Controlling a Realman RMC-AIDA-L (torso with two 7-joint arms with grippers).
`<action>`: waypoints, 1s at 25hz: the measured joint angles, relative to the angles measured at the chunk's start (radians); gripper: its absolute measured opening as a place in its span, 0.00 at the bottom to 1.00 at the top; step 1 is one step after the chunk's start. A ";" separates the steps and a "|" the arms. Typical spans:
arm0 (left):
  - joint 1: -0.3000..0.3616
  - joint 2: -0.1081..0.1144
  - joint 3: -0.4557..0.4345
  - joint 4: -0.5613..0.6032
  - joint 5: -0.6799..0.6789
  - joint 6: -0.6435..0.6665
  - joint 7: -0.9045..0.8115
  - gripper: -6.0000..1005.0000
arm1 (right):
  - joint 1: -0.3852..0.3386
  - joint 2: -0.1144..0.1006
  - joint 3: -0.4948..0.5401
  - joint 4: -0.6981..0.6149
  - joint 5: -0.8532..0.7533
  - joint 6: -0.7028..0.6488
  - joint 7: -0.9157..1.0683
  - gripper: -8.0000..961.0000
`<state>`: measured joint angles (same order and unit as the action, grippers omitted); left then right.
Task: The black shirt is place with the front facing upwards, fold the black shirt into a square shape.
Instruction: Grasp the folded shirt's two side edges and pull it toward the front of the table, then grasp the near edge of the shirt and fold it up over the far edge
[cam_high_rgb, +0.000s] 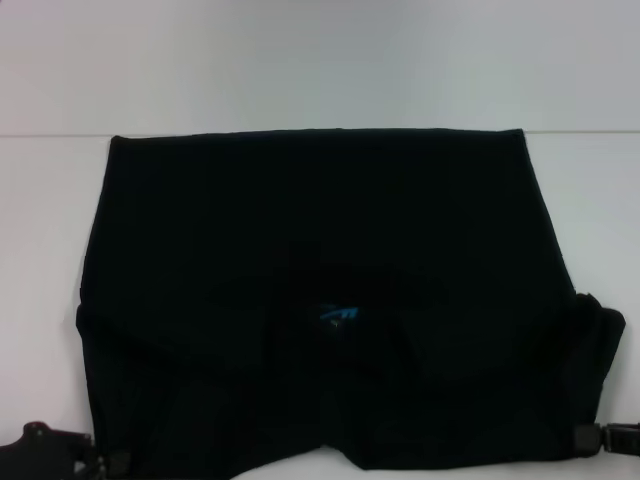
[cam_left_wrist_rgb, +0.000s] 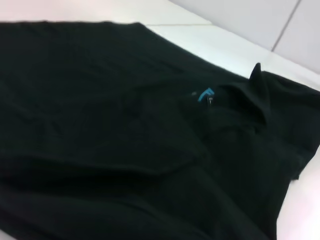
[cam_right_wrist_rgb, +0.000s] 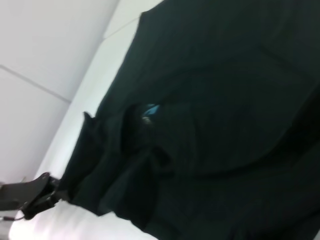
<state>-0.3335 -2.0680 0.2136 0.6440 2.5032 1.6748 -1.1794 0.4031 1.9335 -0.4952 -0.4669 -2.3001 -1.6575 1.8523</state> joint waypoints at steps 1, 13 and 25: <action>0.006 -0.001 -0.010 0.005 0.000 0.011 0.017 0.06 | -0.006 -0.002 0.003 -0.002 0.000 -0.014 -0.010 0.07; 0.013 0.047 -0.168 0.099 0.004 0.220 0.015 0.06 | -0.033 -0.051 0.027 -0.011 0.006 -0.085 -0.050 0.07; -0.038 0.078 -0.223 0.119 -0.008 0.343 -0.081 0.06 | 0.001 -0.065 0.072 -0.052 0.006 -0.268 -0.206 0.07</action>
<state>-0.3715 -1.9904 -0.0090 0.7626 2.4951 2.0178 -1.2609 0.4046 1.8689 -0.4228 -0.5186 -2.2939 -1.9253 1.6463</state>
